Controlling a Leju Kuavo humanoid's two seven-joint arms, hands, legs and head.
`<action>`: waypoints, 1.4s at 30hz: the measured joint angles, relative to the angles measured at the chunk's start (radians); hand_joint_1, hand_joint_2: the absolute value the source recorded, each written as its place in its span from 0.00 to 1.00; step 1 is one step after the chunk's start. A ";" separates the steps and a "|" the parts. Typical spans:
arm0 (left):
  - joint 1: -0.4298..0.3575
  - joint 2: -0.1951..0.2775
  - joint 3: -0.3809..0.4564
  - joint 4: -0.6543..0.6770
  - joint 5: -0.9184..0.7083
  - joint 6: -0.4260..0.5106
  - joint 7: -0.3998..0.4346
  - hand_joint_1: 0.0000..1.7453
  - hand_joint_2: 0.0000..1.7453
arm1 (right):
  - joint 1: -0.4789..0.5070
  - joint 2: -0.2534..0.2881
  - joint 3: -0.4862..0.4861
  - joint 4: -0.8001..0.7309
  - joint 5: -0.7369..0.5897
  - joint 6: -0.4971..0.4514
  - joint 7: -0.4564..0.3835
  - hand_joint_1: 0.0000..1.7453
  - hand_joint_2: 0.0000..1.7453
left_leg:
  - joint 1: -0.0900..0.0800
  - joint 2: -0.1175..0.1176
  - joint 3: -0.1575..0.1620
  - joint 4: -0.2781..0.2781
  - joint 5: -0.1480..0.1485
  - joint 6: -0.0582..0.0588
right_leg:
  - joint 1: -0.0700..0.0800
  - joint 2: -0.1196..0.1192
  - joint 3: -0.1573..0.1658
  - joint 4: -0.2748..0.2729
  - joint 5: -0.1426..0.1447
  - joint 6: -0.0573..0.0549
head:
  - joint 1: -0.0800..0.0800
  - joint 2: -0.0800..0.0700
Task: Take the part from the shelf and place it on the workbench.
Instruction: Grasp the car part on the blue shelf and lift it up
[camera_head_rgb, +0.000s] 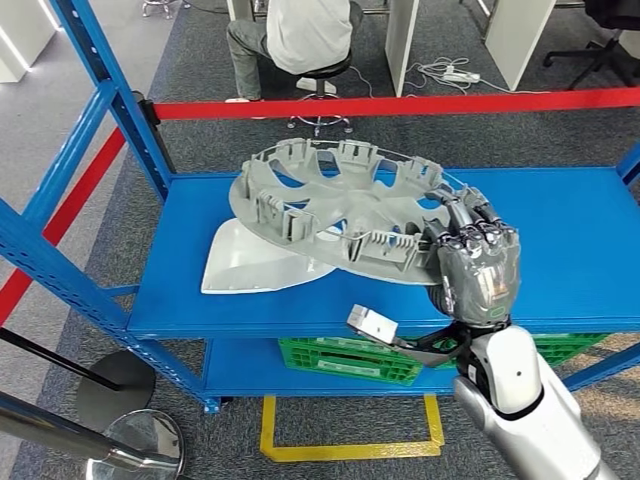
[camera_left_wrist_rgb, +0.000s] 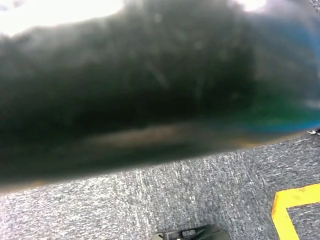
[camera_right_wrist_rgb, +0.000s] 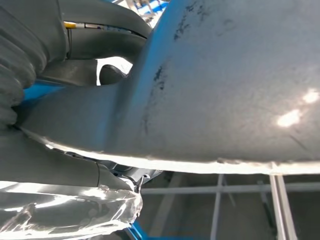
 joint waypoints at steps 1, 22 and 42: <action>0.000 0.000 -0.001 0.000 0.000 -0.001 -0.002 0.00 0.00 | -0.006 0.006 0.008 0.000 0.004 -0.001 0.000 1.00 1.00 | 0.000 0.000 0.000 0.000 0.000 0.000 | 0.000 0.000 0.000 0.000 0.000 0.000 | 0.000 0.000; 0.001 0.006 -0.003 0.000 0.009 -0.019 -0.016 0.00 0.00 | -0.028 0.037 0.066 0.008 0.020 -0.012 0.023 1.00 1.00 | 0.000 0.000 0.000 0.000 0.000 0.000 | 0.000 0.000 0.000 0.000 0.000 0.000 | 0.000 0.000; -0.002 0.014 0.001 0.000 0.048 0.018 -0.004 0.00 1.00 | 0.020 0.078 0.017 0.008 0.021 -0.059 0.062 1.00 1.00 | 0.000 0.000 0.000 0.000 0.000 0.000 | 0.000 0.000 -0.001 0.000 0.000 0.000 | 0.000 0.000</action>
